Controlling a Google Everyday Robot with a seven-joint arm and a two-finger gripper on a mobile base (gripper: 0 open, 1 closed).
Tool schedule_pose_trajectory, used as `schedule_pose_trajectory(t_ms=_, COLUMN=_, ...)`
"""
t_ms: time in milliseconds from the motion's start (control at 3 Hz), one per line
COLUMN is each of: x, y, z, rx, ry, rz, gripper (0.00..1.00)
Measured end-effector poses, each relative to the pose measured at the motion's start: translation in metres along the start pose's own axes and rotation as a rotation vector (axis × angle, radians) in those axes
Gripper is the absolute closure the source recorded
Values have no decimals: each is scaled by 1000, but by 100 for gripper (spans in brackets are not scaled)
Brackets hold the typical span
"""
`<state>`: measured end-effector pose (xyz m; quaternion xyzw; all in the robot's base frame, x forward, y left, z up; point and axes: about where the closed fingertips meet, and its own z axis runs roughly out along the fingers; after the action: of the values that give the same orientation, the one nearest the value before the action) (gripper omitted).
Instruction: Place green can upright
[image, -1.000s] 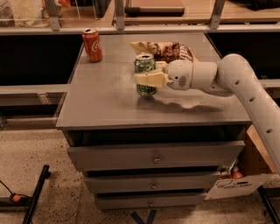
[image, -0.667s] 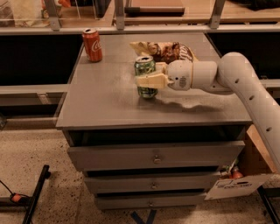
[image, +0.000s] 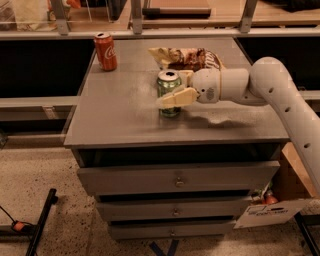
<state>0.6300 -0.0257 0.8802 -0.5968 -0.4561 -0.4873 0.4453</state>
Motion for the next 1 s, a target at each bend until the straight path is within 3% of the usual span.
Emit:
schedule_pose_trajectory(t_ms=333, x=-2, y=-1, z=-2, rx=11, ry=-21, rz=0, gripper=0)
schedule_pose_trajectory(t_ms=667, x=1, y=-1, z=-8, rx=9, ry=-93, rz=-22, gripper=0)
schedule_pose_trajectory(t_ms=1000, x=18, y=-1, z=-40, rx=-57, ry=-140, rz=-77, gripper=0)
